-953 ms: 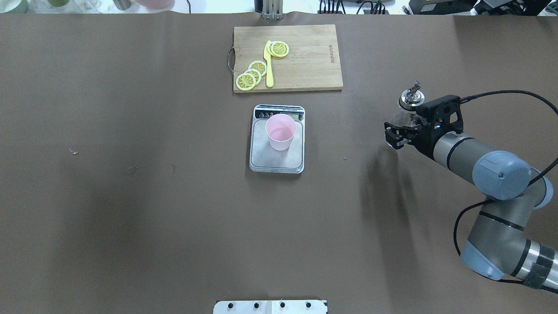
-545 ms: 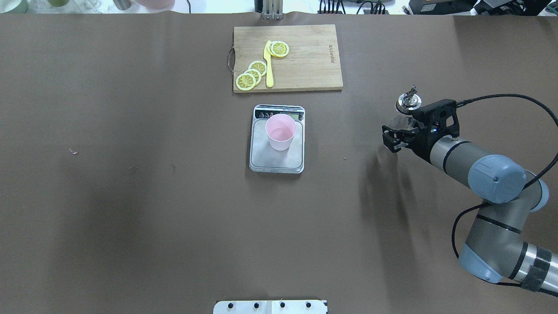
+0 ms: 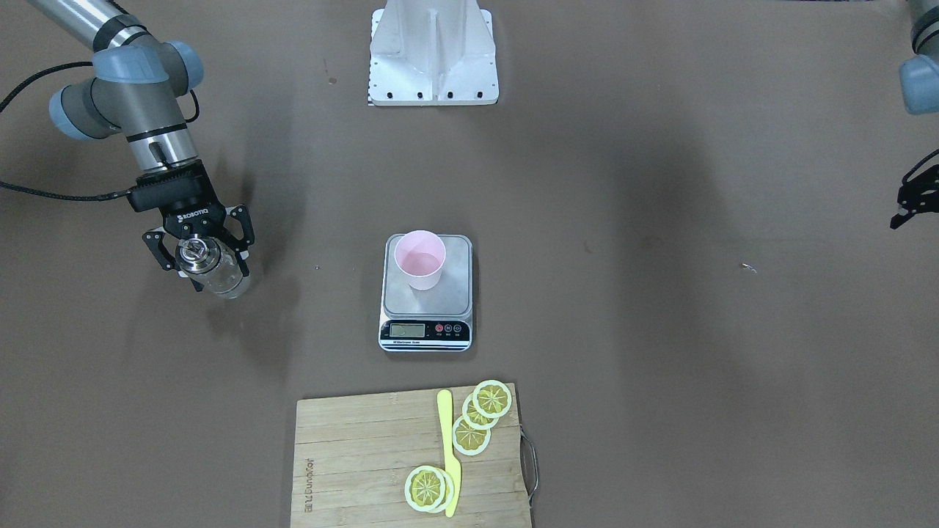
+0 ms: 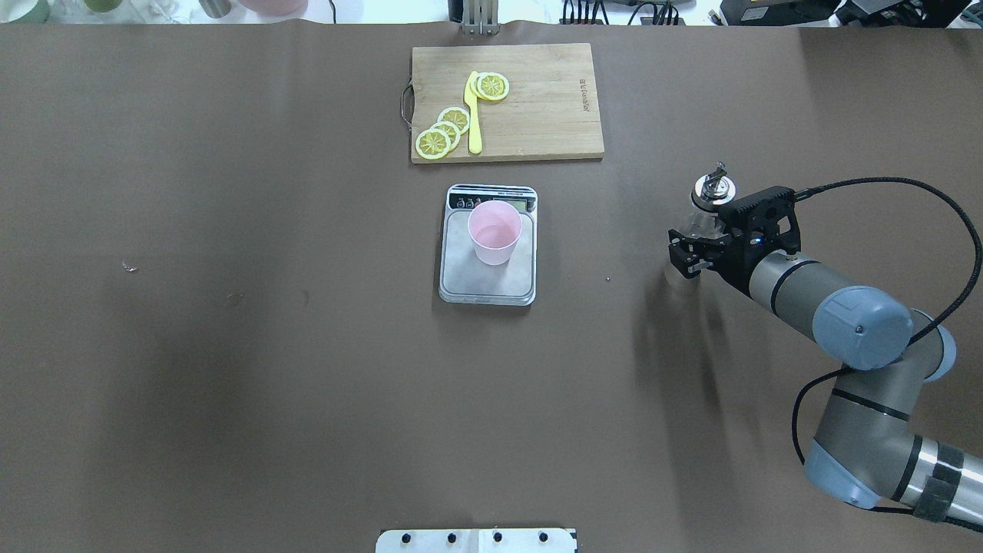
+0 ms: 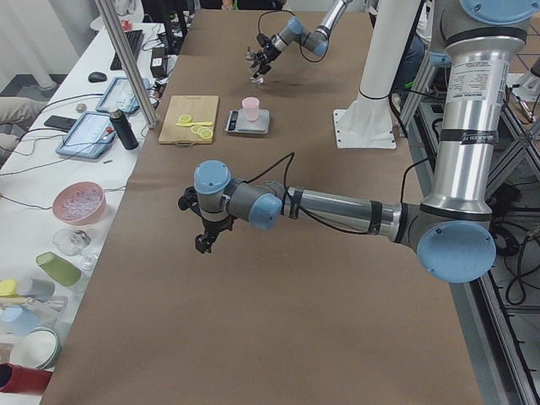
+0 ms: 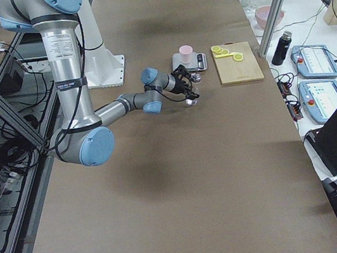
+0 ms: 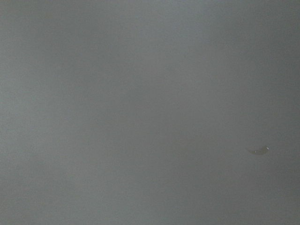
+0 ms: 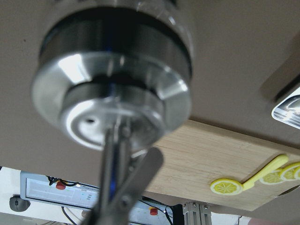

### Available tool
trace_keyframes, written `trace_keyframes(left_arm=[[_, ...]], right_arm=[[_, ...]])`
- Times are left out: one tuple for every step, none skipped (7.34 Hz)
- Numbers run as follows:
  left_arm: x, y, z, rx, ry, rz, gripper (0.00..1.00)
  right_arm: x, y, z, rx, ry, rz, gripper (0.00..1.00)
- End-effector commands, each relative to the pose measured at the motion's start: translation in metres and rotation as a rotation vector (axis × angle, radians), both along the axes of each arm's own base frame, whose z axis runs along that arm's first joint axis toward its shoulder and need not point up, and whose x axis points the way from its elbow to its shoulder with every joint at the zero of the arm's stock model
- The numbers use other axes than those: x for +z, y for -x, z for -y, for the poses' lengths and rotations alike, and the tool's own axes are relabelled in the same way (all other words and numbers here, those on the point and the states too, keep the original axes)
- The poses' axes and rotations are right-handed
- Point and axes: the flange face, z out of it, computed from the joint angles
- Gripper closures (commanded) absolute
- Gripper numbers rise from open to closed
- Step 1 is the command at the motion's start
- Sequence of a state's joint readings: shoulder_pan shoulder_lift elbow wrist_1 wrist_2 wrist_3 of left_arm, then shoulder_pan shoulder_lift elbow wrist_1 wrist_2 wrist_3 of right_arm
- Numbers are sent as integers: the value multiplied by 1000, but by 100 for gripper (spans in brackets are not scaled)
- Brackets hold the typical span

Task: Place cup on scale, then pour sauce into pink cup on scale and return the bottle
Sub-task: 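Lower the upright sauce bottle onto the table beside the scale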

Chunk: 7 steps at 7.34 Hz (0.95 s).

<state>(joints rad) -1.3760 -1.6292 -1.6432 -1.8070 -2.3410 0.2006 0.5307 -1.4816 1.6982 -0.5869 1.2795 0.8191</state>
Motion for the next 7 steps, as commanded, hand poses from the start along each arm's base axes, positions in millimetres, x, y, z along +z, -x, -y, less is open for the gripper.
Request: trace_keyframes(left_arm=[[0, 0, 0, -1, 1, 0, 2], [0, 0, 0, -1, 1, 0, 2], [0, 0, 0, -1, 1, 0, 2], [0, 0, 0, -1, 0, 0, 2], [0, 0, 0, -1, 0, 0, 2], [0, 0, 0, -1, 0, 0, 2], [0, 0, 0, 0, -1, 0, 2]], right_arm=[[5, 4, -1, -3, 2, -7, 98], [9, 5, -2, -9, 5, -8, 98], [11, 6, -1, -7, 11, -7, 98], [9, 7, -2, -12, 9, -3, 98], [9, 7, -2, -13, 6, -7, 93], [9, 7, -2, -17, 5, -8, 50], [7, 6, -2, -16, 3, -2, 33]])
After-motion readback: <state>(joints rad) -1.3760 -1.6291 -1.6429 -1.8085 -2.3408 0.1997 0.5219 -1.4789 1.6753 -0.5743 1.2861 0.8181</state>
